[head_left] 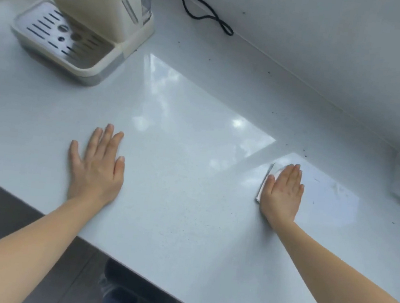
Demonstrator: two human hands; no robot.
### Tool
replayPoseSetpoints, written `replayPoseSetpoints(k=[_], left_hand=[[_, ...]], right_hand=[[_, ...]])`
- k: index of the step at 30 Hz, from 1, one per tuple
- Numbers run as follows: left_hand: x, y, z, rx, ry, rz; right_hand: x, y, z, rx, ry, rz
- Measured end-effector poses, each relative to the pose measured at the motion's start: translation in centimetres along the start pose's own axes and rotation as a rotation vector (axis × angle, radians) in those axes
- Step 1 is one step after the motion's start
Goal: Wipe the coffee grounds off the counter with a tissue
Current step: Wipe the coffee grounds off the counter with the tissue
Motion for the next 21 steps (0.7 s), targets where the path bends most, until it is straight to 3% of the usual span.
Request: replayPoseSetpoints(k=[5, 8, 11, 16, 21], left_hand=[[0.1, -0.4, 0.0, -0.016, -0.006, -0.026], [0.3, -0.9, 0.1, 0.007, 0.001, -0.074], [-0.8, -1.7, 0.2, 0.111, -0.102, -0.174], [-1.7, -2.0, 0.3, 0.197, -0.175, -0.218], [-1.3, -2.1, 0.9, 0.148, -0.206, -0.127]], right_hand=[[-14.8, 1.3, 2.6, -0.042, -0.414, -0.019], [-23.2, 3.2, -2.6, -0.085, -0.661, -0.015], [-27.5, 5.4, -10.6, -0.139, -0.880, -0.009], [-24.8, 6.8, -19.7, -0.129, -1.105, -0.113], [-17.1, 5.3, -18.2, -0.157, -1.082, -0.196]])
Point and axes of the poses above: each hand's wrist, its own z-axis towards the middle knuckle, its own y-axis out of the palm, x = y × z, the point moved 8 cm from there along z, towards the middle knuckle, and after that the axes turned 2 degrees about y, right-handed, at the moved point
